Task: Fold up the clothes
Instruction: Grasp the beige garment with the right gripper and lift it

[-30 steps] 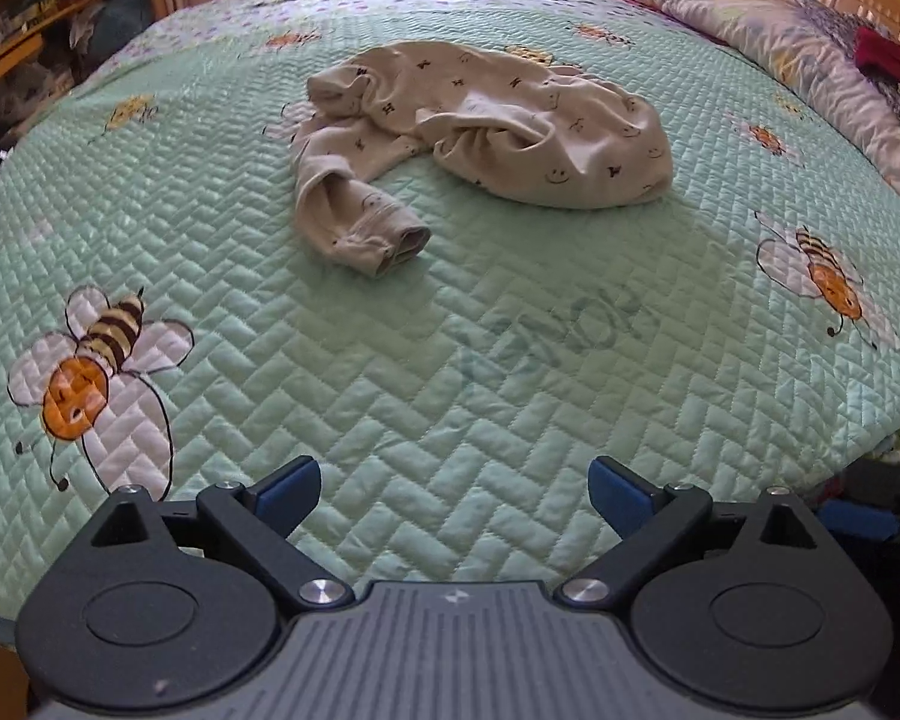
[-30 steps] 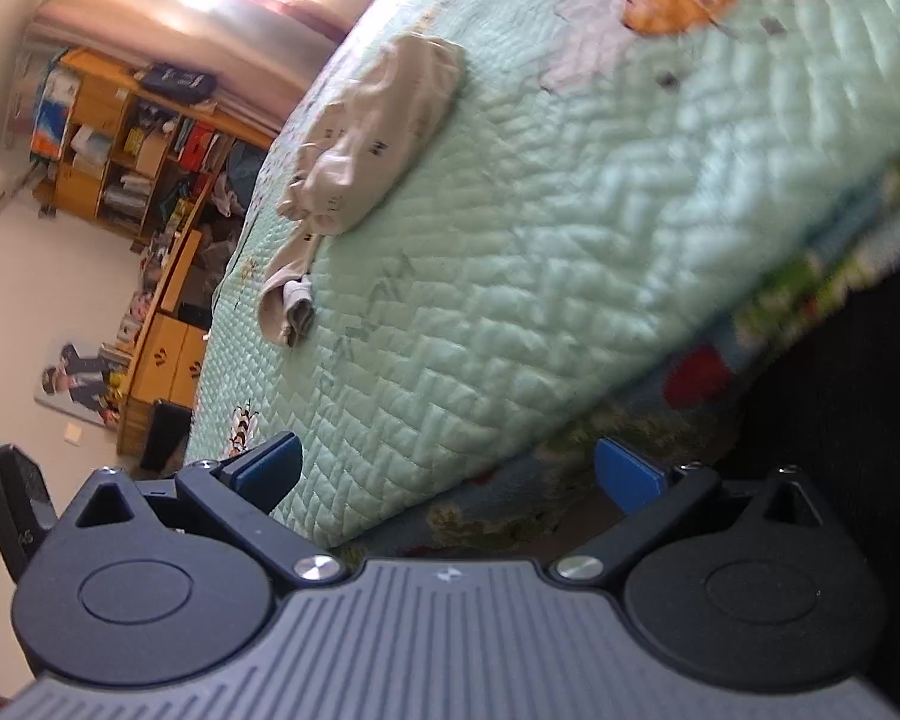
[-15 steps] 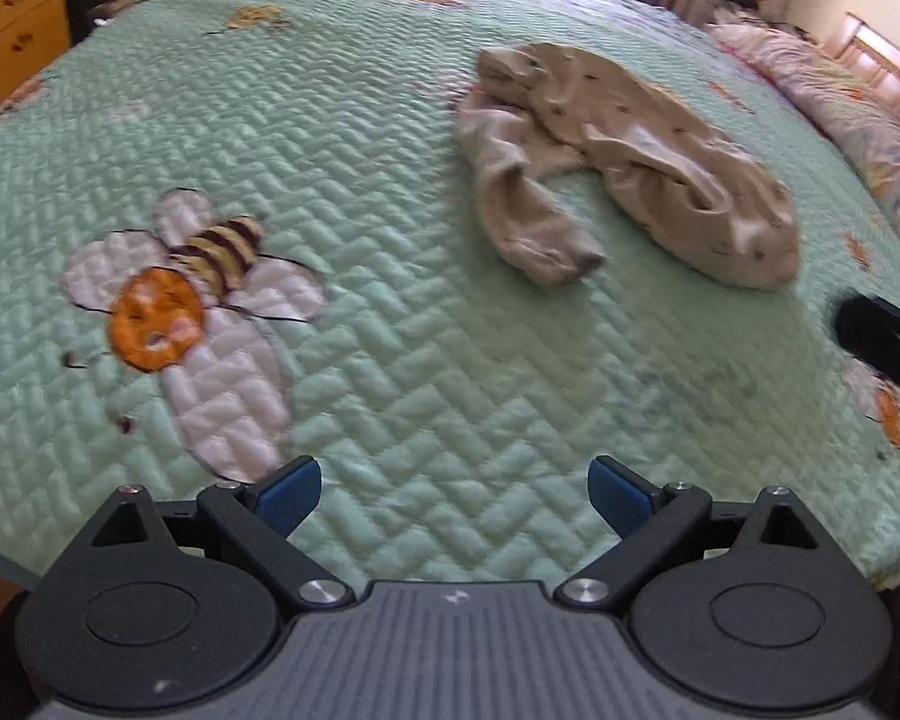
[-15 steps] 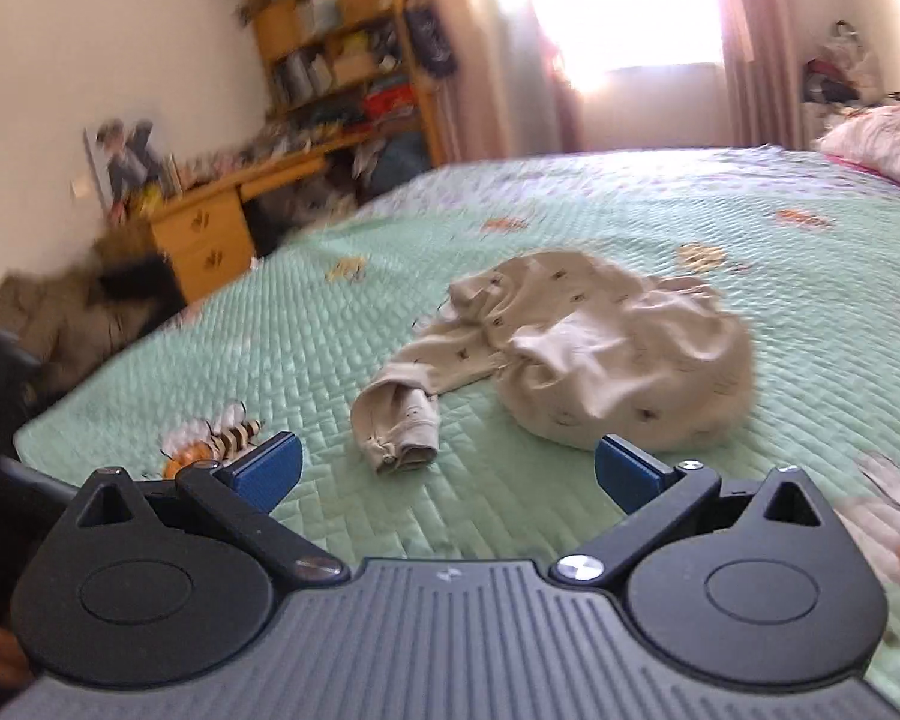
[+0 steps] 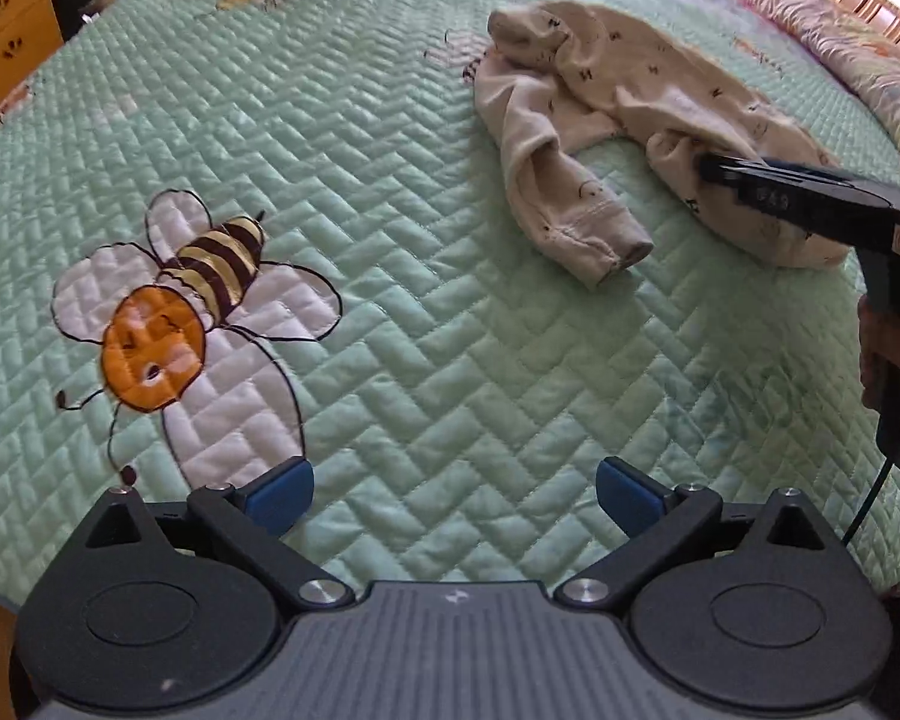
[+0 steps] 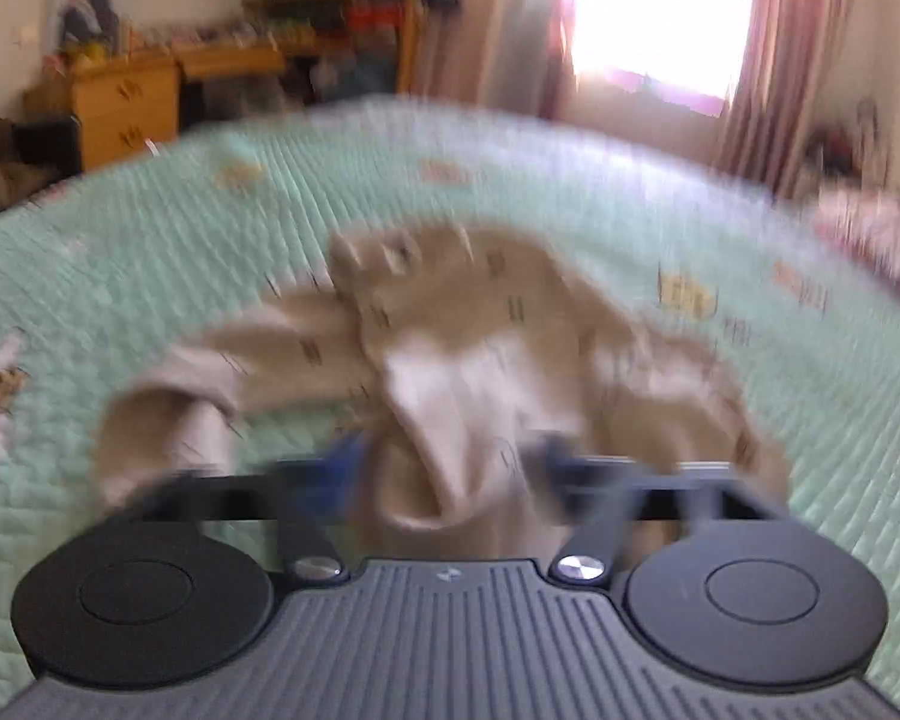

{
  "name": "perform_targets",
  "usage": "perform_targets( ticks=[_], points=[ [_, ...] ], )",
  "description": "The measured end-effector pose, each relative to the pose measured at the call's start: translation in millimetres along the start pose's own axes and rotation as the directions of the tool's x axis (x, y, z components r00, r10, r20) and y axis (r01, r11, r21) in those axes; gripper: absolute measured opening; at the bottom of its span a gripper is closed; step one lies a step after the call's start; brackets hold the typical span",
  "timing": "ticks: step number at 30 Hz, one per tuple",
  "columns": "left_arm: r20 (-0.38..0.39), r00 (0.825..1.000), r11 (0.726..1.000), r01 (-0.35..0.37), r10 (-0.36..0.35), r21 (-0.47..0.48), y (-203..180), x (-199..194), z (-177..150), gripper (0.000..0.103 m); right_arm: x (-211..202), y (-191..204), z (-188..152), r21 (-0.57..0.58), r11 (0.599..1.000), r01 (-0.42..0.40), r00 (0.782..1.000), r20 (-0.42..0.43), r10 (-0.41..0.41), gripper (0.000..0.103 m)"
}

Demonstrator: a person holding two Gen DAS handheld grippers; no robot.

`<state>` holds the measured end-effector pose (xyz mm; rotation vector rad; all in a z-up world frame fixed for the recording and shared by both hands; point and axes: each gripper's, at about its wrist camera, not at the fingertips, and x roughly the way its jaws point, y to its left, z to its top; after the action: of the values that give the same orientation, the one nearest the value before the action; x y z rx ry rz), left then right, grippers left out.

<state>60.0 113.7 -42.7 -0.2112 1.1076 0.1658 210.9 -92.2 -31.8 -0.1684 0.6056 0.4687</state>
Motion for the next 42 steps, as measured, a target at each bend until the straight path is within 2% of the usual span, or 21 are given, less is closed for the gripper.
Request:
perform_targets(
  ticks=[2, 5, 8, 10, 12, 14, 15, 16, 18, 19, 21, 23, 24, 26, 28, 31, 34, 35, 36, 38, 42],
  points=[
    [0.022, 1.0, 1.0, -0.003, 0.003, 0.0, 3, 0, 3, 0.101, 4, -15, -3, 0.084, 0.996, -0.029, 0.999, -0.022, 0.031, 0.009],
    [0.049, 0.999, 0.999, 0.009, -0.007, -0.032, 7, -5, 14, 0.1, -10, -36, 10, 0.189, 0.98, -0.058, 0.998, 0.039, 0.051, 0.005],
    [0.086, 0.994, 0.995, 0.074, -0.068, -0.071, 14, -18, 27, 0.1, -59, -72, 37, 0.37, 0.915, -0.159, 0.975, 0.207, 0.086, 0.005],
    [0.117, 0.987, 0.987, 0.122, -0.109, -0.105, 18, -29, 34, 0.1, -104, -91, 55, 0.426, 0.866, -0.263, 0.932, 0.343, 0.114, 0.005],
    [0.168, 0.973, 0.974, 0.18, -0.157, -0.136, 24, -38, 36, 0.101, -152, -102, 62, 0.424, 0.815, -0.395, 0.861, 0.481, 0.167, 0.005],
    [0.212, 0.954, 0.955, 0.249, -0.212, -0.163, 30, -41, 30, 0.102, -177, -103, 60, 0.38, 0.778, -0.501, 0.806, 0.532, 0.259, 0.005],
    [0.225, 0.944, 0.943, 0.281, -0.239, -0.177, 33, -41, 26, 0.102, -181, -99, 56, 0.372, 0.782, -0.499, 0.815, 0.508, 0.279, 0.005],
    [0.212, 0.946, 0.943, 0.282, -0.243, -0.176, 33, -38, 21, 0.102, -183, -96, 47, 0.394, 0.794, -0.462, 0.851, 0.449, 0.272, 0.005],
    [0.175, 0.954, 0.947, 0.272, -0.242, -0.17, 32, -32, 11, 0.102, -189, -95, 22, 0.476, 0.736, -0.481, 0.858, 0.428, 0.284, 0.005],
    [0.163, 0.96, 0.955, 0.253, -0.228, -0.156, 30, -30, 6, 0.102, -196, -92, 7, 0.494, 0.696, -0.522, 0.838, 0.45, 0.309, 0.005],
    [0.146, 0.968, 0.965, 0.224, -0.205, -0.134, 27, -26, -1, 0.102, -212, -79, -22, 0.456, 0.631, -0.627, 0.768, 0.495, 0.406, 0.005],
    [0.134, 0.971, 0.969, 0.214, -0.197, -0.127, 26, -23, -5, 0.102, -206, -61, -50, 0.466, 0.511, -0.722, 0.691, 0.461, 0.557, 0.005],
    [0.124, 0.973, 0.97, 0.209, -0.194, -0.123, 25, -22, -5, 0.102, -199, -43, -61, 0.472, 0.512, -0.718, 0.69, 0.386, 0.612, 0.005],
    [0.115, 0.973, 0.971, 0.212, -0.199, -0.11, 26, -23, -7, 0.102, -186, -1, -77, 0.421, 0.662, -0.621, 0.766, 0.146, 0.626, 0.009],
    [0.109, 0.975, 0.976, 0.205, -0.196, -0.08, 17, -26, -10, 0.102, -179, 21, -88, 0.374, 0.775, -0.51, 0.837, 0.007, 0.548, 0.01],
    [0.107, 0.978, 0.983, 0.183, -0.181, -0.015, 1, -33, -20, 0.102, -183, 19, -97, 0.406, 0.793, -0.455, 0.872, 0.023, 0.489, 0.018],
    [0.1, 0.983, 0.988, 0.152, -0.152, 0.009, -7, -32, -25, 0.102, -198, -11, -84, 0.45, 0.749, -0.487, 0.862, 0.11, 0.494, 0.046],
    [0.093, 0.985, 0.99, 0.143, -0.143, 0.009, -9, -30, -26, 0.102, -204, -16, -82, 0.448, 0.761, -0.47, 0.876, 0.127, 0.466, 0.063],
    [0.085, 0.987, 0.99, 0.138, -0.138, 0.007, -10, -28, -27, 0.102, -207, -20, -80, 0.44, 0.782, -0.442, 0.893, 0.137, 0.428, 0.069],
    [0.069, 0.989, 0.991, 0.132, -0.132, 0.009, -13, -24, -28, 0.102, -214, -23, -82, 0.395, 0.835, -0.383, 0.924, 0.15, 0.353, 0.07],
    [0.05, 0.992, 0.992, 0.118, -0.119, 0.034, -22, -18, -29, 0.102, -214, 14, -100, 0.191, 0.908, -0.372, 0.928, 0.071, 0.366, 0.07]
  ],
)
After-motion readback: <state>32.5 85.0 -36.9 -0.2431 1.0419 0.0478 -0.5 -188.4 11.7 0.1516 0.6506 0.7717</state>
